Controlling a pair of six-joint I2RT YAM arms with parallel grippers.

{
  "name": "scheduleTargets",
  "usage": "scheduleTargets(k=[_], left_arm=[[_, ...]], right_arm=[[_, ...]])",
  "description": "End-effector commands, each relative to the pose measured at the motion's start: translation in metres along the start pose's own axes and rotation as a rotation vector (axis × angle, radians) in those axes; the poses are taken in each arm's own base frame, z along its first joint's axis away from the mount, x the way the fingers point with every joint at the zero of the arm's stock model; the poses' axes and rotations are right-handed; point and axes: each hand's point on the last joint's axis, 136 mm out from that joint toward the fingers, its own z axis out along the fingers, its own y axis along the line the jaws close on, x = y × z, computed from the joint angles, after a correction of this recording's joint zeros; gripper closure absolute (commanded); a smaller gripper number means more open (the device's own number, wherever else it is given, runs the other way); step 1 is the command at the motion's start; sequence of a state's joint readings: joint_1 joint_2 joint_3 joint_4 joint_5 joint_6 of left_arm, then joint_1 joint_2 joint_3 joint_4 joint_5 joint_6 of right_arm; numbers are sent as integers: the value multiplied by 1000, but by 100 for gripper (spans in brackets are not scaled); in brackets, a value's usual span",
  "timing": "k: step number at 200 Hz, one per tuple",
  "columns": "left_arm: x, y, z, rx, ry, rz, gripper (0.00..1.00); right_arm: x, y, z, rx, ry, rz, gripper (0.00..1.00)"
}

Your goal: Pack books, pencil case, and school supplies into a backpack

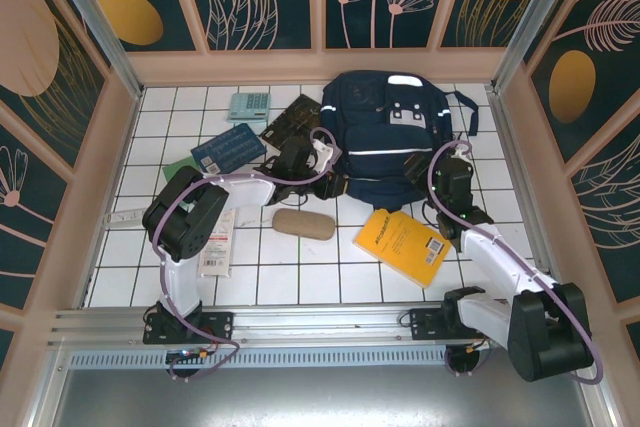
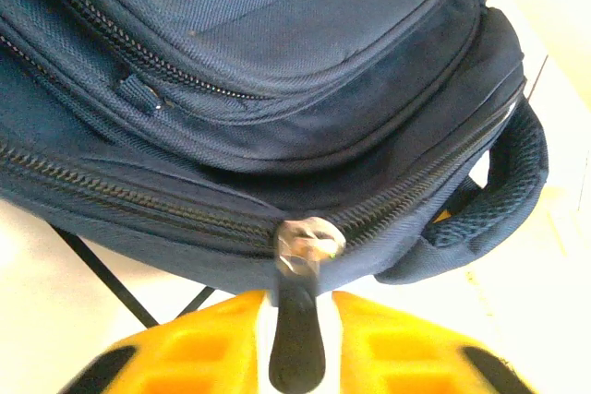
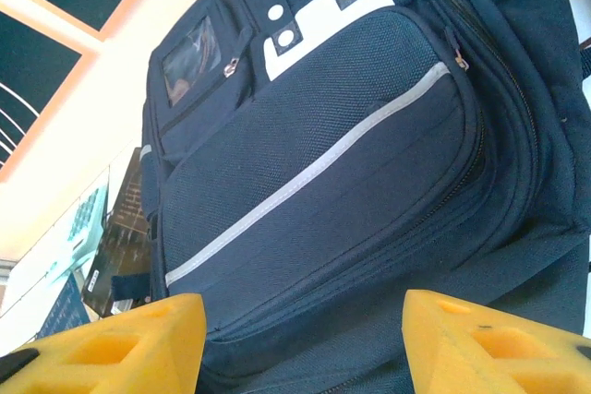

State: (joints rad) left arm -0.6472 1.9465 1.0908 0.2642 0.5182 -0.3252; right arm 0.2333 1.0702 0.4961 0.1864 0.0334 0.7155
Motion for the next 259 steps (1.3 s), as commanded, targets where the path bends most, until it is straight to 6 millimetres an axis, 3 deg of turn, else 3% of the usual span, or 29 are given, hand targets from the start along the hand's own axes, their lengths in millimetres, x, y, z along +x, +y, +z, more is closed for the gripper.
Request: scheduleTargets(k=[1, 42, 87, 110, 142, 232, 259], left_arm=[[-4, -13, -7, 42, -5, 19, 70], [-4, -21, -8, 83, -6, 14, 71], [3, -14, -1, 78, 16, -10, 71], [1, -12, 0, 63, 10, -11, 79], [0, -1, 0, -2, 5, -16, 100], [-1, -1, 1, -3, 13, -18, 100], [-3, -2, 5, 15, 9, -32, 95]], right_arm=[[-1, 6, 2, -20, -12, 5, 41], [1, 5, 4, -17, -9, 6, 41], [1, 4, 3, -19, -9, 7, 41], [2, 5, 3, -18, -9, 6, 41], [2, 4, 3, -17, -7, 6, 41], [6, 4, 4, -20, -2, 4, 41], [7, 3, 4, -18, -1, 4, 41]])
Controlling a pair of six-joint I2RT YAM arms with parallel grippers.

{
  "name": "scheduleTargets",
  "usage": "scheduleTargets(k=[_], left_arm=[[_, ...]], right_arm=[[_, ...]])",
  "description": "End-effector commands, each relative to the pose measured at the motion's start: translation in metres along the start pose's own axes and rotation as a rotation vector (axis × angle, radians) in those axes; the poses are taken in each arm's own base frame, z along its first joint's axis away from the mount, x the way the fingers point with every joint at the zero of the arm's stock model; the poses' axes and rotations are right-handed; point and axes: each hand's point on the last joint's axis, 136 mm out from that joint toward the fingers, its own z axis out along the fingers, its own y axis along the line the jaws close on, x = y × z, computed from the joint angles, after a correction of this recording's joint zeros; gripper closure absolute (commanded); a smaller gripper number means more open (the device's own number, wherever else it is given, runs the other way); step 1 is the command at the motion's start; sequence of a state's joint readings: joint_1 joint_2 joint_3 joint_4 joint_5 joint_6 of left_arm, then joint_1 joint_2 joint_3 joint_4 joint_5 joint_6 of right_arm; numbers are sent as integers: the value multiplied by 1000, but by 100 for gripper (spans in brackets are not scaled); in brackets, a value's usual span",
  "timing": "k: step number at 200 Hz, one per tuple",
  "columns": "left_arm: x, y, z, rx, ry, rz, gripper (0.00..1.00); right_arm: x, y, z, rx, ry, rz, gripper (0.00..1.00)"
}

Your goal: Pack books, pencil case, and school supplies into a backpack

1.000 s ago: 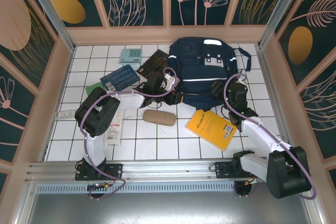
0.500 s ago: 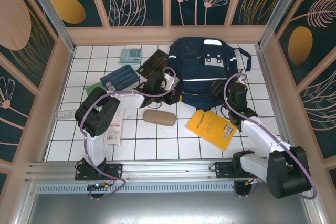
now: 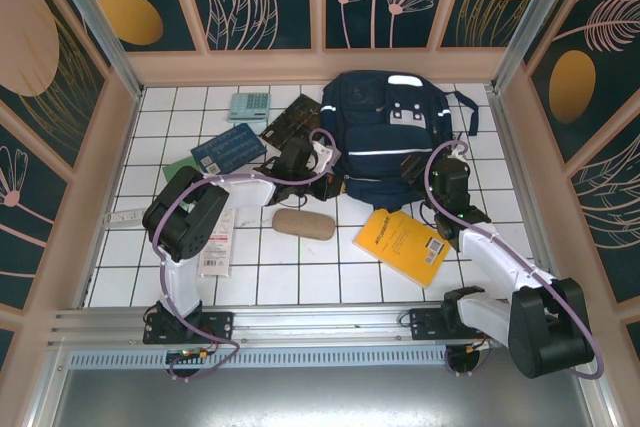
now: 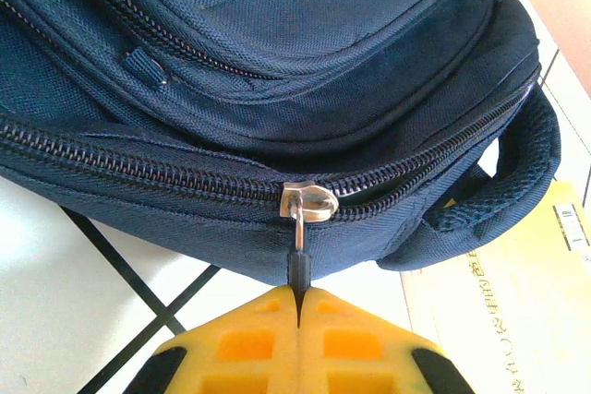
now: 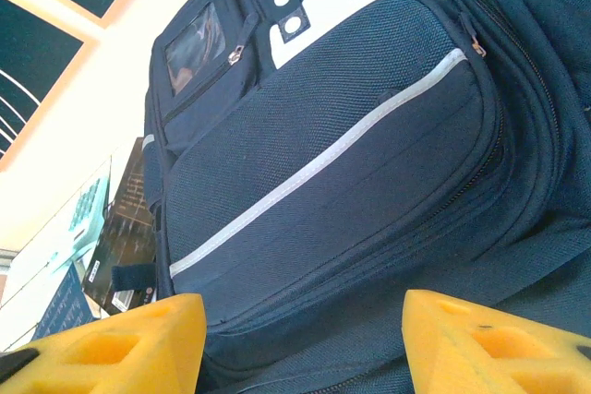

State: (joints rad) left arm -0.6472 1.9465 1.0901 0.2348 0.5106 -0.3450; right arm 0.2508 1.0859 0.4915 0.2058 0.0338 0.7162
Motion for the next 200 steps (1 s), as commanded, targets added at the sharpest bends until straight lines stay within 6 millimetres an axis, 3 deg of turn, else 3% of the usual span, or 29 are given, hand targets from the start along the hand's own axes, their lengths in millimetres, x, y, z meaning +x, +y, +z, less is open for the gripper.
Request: scheduleTargets(k=[1, 91, 129, 164, 200], left_arm=[[-9, -6, 5, 33, -14, 2, 94], [-16, -14, 10, 77, -33, -13, 79], [-17, -15, 13, 74, -34, -13, 78], [-15, -12, 13, 43, -30, -8, 100], [-12, 0, 6, -42, -22, 9, 100]], right_arm=[[2, 0, 1, -8, -12, 10, 41], [3, -1, 2, -4, -10, 13, 41], [3, -2, 2, -3, -9, 14, 41], [5, -3, 2, -3, -4, 13, 41], [9, 0, 5, -10, 8, 0, 41]])
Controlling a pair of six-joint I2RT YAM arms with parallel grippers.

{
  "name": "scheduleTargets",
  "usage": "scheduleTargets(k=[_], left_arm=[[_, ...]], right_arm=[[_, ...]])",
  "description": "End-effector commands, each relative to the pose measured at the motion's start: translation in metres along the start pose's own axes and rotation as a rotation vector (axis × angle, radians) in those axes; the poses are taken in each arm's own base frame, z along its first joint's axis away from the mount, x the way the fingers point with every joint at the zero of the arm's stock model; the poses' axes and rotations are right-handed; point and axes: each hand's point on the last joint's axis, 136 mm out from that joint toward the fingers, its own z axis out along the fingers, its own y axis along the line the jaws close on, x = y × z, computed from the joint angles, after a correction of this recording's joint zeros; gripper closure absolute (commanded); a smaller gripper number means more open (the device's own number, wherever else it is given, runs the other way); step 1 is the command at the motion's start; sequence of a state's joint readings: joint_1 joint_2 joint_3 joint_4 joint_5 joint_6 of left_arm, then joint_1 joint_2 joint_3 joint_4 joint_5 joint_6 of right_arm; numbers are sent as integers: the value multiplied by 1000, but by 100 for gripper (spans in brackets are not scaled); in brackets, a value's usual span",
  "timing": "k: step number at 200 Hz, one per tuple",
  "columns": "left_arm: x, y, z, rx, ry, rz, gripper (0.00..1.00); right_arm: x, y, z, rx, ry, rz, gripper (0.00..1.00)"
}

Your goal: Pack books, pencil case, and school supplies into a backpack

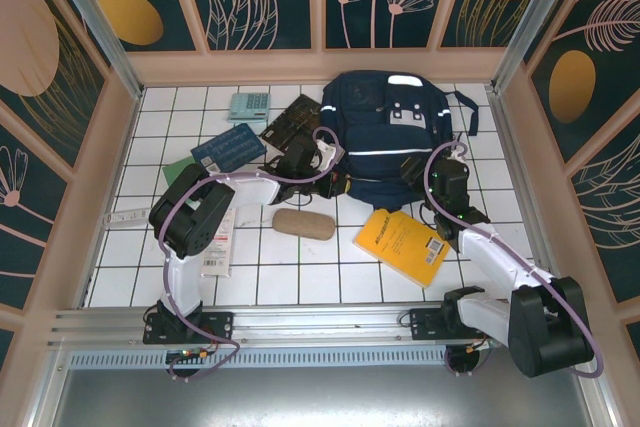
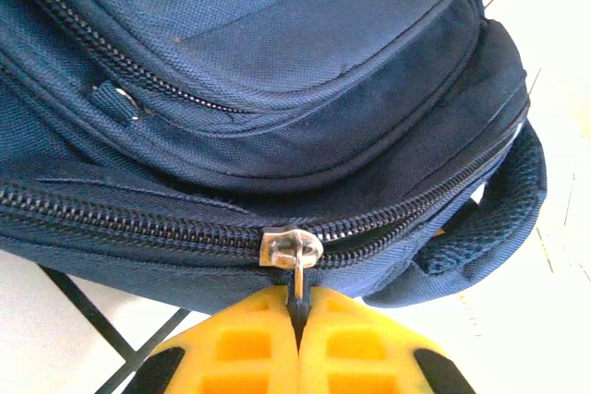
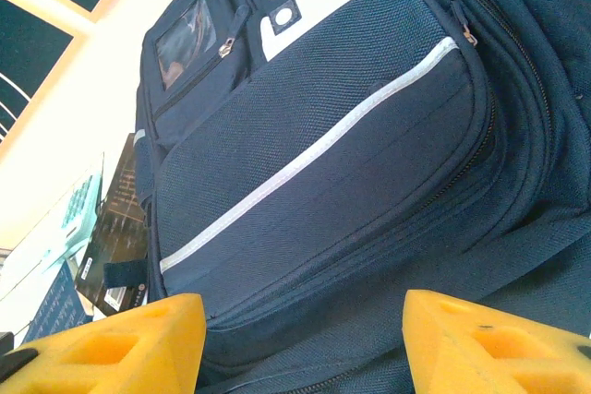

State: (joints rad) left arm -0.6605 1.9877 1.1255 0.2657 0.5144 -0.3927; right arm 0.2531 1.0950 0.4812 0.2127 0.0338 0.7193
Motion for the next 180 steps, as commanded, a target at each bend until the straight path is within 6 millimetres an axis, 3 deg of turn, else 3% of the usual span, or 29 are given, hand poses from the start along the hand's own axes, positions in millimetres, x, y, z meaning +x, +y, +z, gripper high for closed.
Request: scheduleTargets(k=[1, 44, 88, 128, 180], left_arm=[[-6, 4, -6, -64, -11, 39, 100], [-12, 12, -19, -191, -20, 97, 100], [-21, -13, -25, -224, -33, 187, 100], [-21, -23, -22, -218, -26, 215, 100], [-20, -31, -16, -198, -22, 226, 100]], right_arm=[[5, 3, 3, -16, 0, -3, 41], [17, 14, 13, -18, 42, -54, 41], [28, 35, 23, -36, 84, -134, 41], [44, 55, 30, -108, 161, -117, 41], [71, 58, 38, -122, 242, -39, 41]])
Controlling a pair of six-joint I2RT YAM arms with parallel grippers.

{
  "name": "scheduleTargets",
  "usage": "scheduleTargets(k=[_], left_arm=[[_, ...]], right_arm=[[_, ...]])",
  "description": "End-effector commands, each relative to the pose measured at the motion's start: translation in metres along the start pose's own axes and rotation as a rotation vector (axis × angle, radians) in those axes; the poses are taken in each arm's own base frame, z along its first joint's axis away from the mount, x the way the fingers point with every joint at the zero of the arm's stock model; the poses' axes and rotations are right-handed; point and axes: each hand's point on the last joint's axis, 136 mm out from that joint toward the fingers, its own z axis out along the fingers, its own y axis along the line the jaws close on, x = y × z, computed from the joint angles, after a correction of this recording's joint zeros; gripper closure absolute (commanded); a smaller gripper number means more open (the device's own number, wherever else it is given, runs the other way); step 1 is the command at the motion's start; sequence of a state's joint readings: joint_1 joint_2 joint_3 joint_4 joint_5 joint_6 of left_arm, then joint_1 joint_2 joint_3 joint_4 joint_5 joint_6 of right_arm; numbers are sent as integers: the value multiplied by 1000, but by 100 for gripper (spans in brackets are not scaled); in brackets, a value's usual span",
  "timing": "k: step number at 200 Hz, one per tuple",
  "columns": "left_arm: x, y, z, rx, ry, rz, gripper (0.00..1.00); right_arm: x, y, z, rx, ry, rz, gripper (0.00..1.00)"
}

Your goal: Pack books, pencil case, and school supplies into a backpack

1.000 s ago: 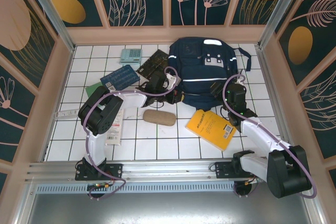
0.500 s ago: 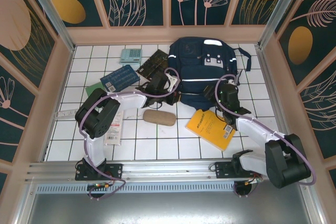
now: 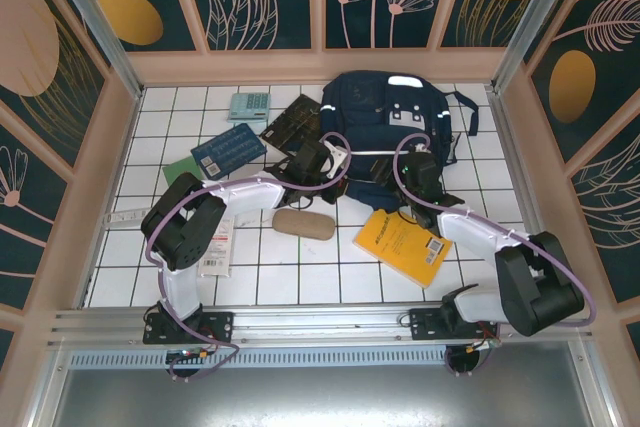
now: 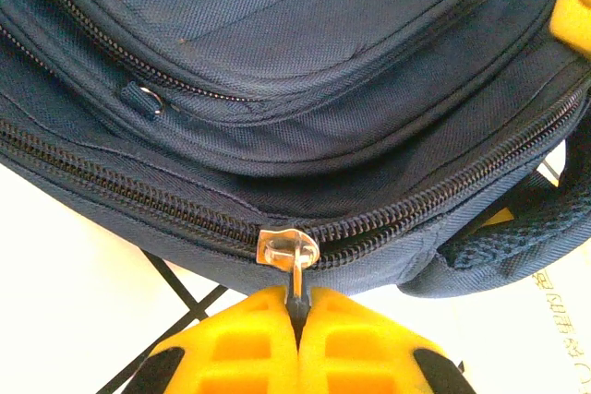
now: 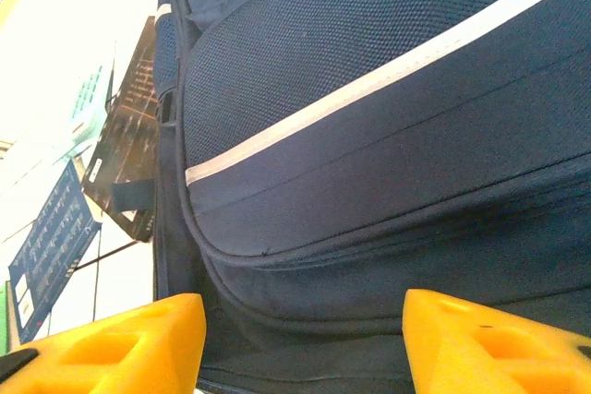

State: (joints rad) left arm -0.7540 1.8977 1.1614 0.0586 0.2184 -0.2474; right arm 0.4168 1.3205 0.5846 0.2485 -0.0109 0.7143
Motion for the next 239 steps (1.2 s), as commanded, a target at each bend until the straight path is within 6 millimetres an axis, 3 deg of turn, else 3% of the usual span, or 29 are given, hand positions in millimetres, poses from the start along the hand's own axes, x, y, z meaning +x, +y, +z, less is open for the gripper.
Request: scheduleTargets(k=[1, 37, 84, 135, 177, 192, 216, 239], left_arm=[[-25, -19, -10, 42, -54, 47, 100], [-24, -18, -10, 34, -53, 52, 100], [-21, -18, -8, 38, -48, 54, 100], [-18, -19, -6, 42, -45, 52, 100], [-20, -17, -8, 29, -50, 58, 100], [-19, -16, -7, 30, -47, 53, 100], [-19, -15, -7, 25, -52, 50, 100], [-19, -13, -9, 7, -56, 50, 100]], right_arm=[[10, 16, 8, -62, 45, 46, 41], [21, 10, 22, -39, 77, 98, 42], [12, 12, 24, 58, 61, -43, 39], [42, 6, 59, 124, 185, -136, 41], [54, 18, 58, 109, 190, -236, 38], [52, 15, 57, 119, 189, -253, 52], [47, 7, 56, 156, 182, -281, 98], [41, 0, 51, 189, 155, -303, 100]])
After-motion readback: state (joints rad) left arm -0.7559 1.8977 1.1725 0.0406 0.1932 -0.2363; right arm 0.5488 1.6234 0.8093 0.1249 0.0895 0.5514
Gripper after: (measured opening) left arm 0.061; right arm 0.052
